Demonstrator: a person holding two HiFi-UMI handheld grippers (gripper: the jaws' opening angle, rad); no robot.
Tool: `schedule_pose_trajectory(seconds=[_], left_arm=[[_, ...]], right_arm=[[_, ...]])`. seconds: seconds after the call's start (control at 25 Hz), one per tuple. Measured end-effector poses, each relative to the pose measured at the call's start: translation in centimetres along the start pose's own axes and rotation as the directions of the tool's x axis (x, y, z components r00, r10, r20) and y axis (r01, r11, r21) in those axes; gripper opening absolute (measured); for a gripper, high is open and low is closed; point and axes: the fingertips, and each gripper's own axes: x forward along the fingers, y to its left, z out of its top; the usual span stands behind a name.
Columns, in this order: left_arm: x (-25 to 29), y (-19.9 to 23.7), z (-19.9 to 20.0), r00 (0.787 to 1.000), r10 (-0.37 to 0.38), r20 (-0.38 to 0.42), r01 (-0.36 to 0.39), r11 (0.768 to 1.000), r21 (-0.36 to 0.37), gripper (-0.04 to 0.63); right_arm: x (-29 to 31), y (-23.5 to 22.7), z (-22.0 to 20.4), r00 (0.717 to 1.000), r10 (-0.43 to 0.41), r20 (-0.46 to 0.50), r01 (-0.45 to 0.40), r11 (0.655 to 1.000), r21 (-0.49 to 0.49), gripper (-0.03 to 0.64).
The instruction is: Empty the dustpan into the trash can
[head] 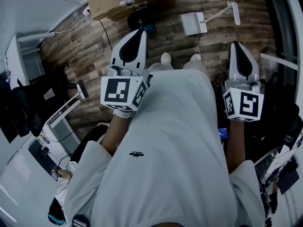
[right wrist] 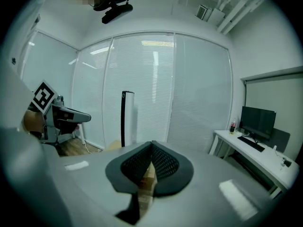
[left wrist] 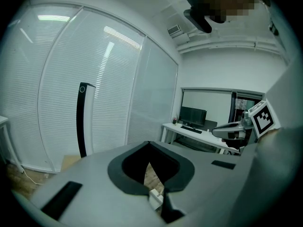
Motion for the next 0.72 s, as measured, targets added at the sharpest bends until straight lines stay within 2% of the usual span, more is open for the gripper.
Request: schedule_pose_trajectory(seconds=[0.72], left_arm=[[0.8,-1.0,0.2,0.999,-0.033,0.012,0.033,0.999,0.003,0.006]], right_arm=[[-0.7,0.0,-0.4,1.000,-0.004,-0.018,0.004,1.000,-0.004,0.012]])
